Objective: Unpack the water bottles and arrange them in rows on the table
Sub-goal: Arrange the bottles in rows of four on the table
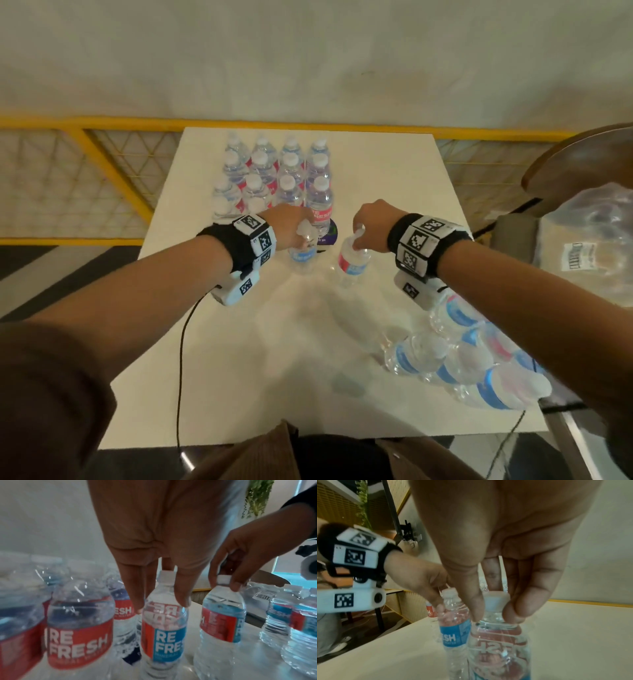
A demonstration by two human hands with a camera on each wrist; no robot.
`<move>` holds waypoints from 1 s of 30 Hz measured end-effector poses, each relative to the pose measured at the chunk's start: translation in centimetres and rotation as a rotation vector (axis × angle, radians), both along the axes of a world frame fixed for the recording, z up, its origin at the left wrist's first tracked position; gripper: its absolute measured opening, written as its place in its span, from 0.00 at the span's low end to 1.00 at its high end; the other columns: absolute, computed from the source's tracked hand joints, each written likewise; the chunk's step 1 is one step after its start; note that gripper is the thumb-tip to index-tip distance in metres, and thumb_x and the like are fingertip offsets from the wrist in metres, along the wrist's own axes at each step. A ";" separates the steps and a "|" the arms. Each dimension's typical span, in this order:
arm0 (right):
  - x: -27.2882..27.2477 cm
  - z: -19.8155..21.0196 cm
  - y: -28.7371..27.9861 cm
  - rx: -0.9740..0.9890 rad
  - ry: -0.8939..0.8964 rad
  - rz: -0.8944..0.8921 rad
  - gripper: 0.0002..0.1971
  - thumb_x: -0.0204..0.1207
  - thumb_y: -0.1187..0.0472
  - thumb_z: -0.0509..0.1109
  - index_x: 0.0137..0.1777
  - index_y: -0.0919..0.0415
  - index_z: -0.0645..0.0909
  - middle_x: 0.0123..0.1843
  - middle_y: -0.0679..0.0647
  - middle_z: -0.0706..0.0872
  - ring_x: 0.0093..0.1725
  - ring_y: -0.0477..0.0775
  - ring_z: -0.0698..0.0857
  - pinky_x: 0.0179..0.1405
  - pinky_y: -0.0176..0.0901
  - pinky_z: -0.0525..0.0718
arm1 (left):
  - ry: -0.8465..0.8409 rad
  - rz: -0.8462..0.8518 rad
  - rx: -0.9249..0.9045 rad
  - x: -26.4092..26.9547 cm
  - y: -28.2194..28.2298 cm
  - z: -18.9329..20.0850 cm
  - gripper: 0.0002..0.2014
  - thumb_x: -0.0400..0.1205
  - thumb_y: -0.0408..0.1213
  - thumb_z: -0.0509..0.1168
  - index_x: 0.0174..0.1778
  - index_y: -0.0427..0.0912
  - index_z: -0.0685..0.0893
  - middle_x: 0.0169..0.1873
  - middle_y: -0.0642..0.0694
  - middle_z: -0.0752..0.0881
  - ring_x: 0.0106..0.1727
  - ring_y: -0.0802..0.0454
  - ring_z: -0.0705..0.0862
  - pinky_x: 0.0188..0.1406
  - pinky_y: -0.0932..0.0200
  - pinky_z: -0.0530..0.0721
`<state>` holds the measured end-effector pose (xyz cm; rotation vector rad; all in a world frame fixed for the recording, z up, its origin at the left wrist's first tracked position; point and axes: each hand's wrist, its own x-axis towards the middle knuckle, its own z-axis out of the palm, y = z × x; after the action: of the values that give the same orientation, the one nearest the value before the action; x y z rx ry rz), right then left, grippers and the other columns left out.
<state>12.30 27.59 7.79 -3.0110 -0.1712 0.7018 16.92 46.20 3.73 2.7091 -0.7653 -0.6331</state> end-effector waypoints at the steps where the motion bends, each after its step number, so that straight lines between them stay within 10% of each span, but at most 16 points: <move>1: 0.4 -0.2 0.6 0.001 -0.005 0.017 0.17 0.75 0.53 0.69 0.58 0.63 0.85 0.57 0.59 0.88 0.56 0.60 0.85 0.55 0.46 0.84 | -0.034 -0.016 0.030 0.5 0.2 0.5 0.24 0.78 0.39 0.69 0.71 0.45 0.75 0.66 0.40 0.80 0.66 0.39 0.78 0.63 0.52 0.75; 6: 1.8 0.1 1.8 0.023 0.008 0.108 0.21 0.77 0.63 0.68 0.71 0.57 0.77 0.68 0.57 0.80 0.68 0.58 0.78 0.63 0.42 0.75 | -0.077 -0.114 0.116 1.7 1.6 2.0 0.15 0.76 0.32 0.65 0.59 0.43 0.84 0.53 0.43 0.86 0.56 0.39 0.83 0.51 0.56 0.78; 13: 2.2 0.0 2.1 -0.062 -0.006 0.120 0.15 0.79 0.58 0.65 0.61 0.66 0.81 0.53 0.59 0.84 0.52 0.59 0.83 0.47 0.43 0.79 | -0.155 -0.075 0.195 2.0 1.1 1.8 0.22 0.78 0.55 0.66 0.39 0.35 0.82 0.27 0.45 0.75 0.39 0.40 0.80 0.36 0.56 0.71; 16: 2.1 -0.3 2.0 -0.077 -0.027 0.055 0.20 0.80 0.50 0.65 0.57 0.69 0.81 0.45 0.59 0.81 0.42 0.56 0.78 0.40 0.41 0.74 | -0.138 -0.088 0.220 2.0 0.9 1.8 0.26 0.78 0.57 0.65 0.56 0.35 0.82 0.44 0.39 0.84 0.50 0.39 0.83 0.42 0.56 0.72; 20: 1.6 -0.8 1.8 -0.045 -0.010 0.062 0.21 0.78 0.51 0.68 0.66 0.63 0.78 0.60 0.59 0.84 0.54 0.58 0.83 0.50 0.43 0.79 | -0.077 -0.170 0.160 2.3 0.9 2.3 0.23 0.75 0.34 0.70 0.68 0.44 0.78 0.59 0.42 0.82 0.61 0.41 0.81 0.58 0.52 0.79; 24: 1.6 -0.8 1.9 -0.027 0.011 0.105 0.20 0.78 0.59 0.69 0.69 0.58 0.77 0.65 0.58 0.82 0.63 0.59 0.81 0.56 0.41 0.79 | -0.099 -0.151 0.136 2.5 1.0 2.6 0.13 0.76 0.39 0.70 0.54 0.37 0.87 0.46 0.42 0.87 0.48 0.43 0.84 0.45 0.56 0.78; 30: 1.9 -0.7 2.0 -0.042 -0.001 0.040 0.22 0.80 0.48 0.65 0.62 0.67 0.79 0.57 0.60 0.84 0.45 0.54 0.77 0.43 0.41 0.75 | -0.142 -0.065 0.169 2.9 0.9 2.3 0.20 0.76 0.52 0.70 0.32 0.38 0.77 0.23 0.49 0.72 0.37 0.43 0.80 0.37 0.56 0.73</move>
<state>14.18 29.57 7.04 -3.0556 -0.2195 0.7158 19.79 47.09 5.99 2.9195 -0.8748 -0.5464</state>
